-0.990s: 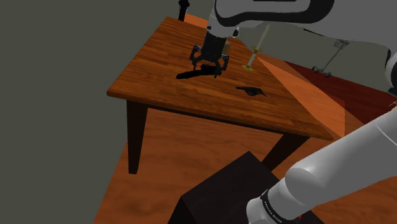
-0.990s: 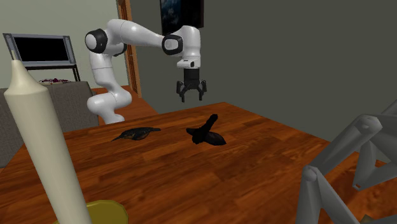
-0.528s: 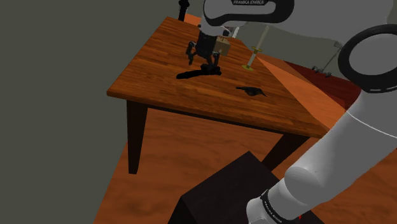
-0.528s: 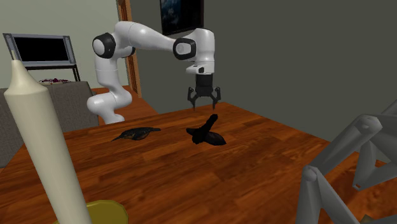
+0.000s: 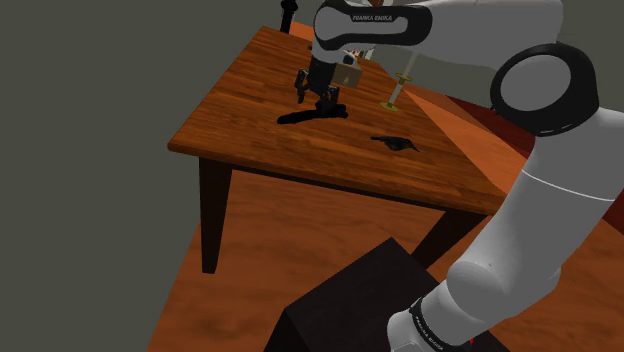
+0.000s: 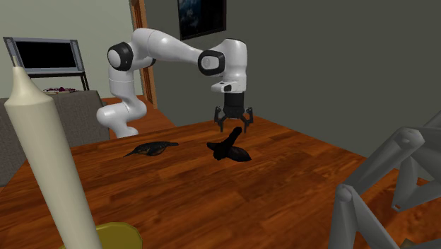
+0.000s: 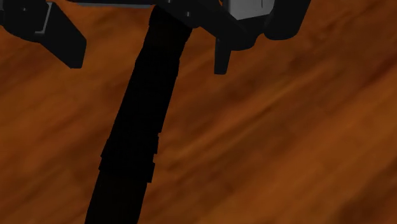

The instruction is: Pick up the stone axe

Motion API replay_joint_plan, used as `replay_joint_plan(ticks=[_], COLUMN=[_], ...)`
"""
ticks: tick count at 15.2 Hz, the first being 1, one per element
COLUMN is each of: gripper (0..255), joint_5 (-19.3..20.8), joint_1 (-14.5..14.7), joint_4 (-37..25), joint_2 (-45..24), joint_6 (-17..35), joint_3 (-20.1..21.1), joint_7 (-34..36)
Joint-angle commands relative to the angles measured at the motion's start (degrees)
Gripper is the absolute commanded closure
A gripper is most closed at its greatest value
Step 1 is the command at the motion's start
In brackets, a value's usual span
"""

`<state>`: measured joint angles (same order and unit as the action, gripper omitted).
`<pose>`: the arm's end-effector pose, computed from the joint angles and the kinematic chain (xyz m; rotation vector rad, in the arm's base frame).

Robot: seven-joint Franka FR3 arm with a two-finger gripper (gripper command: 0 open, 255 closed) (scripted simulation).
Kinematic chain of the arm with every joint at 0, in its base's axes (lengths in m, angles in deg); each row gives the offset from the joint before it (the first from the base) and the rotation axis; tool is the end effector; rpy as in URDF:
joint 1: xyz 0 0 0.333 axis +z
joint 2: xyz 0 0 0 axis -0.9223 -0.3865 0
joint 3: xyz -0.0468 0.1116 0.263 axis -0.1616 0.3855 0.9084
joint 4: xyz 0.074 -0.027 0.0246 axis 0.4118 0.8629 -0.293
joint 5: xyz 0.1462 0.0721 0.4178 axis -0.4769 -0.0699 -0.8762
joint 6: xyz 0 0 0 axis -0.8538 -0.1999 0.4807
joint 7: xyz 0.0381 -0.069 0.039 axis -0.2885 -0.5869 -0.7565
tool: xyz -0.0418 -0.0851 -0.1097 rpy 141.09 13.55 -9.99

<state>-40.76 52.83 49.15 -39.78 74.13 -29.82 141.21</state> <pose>0.6911 -0.0231 0.4107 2.4539 -1.9070 0.0884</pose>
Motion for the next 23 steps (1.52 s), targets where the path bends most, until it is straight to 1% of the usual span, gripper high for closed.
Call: replay_joint_plan(ticks=[1,5,6,15,23], gripper=[0,0,255,255,255], joint_5=[0.08,0.22,0.21,0.22,-0.12], joint_1=[0.00,-0.03,-0.02,-0.03,0.12], joint_4=[1.41,3.02,3.15,3.02,-2.36], joint_2=[-0.09,-0.37,-0.30,-0.37,0.21], joint_6=[1.52,3.39,3.45,3.39,-2.52], joint_3=[-0.03,-0.08,-0.07,-0.09,0.06], joint_7=[0.32,0.50,0.53,0.50,-0.02])
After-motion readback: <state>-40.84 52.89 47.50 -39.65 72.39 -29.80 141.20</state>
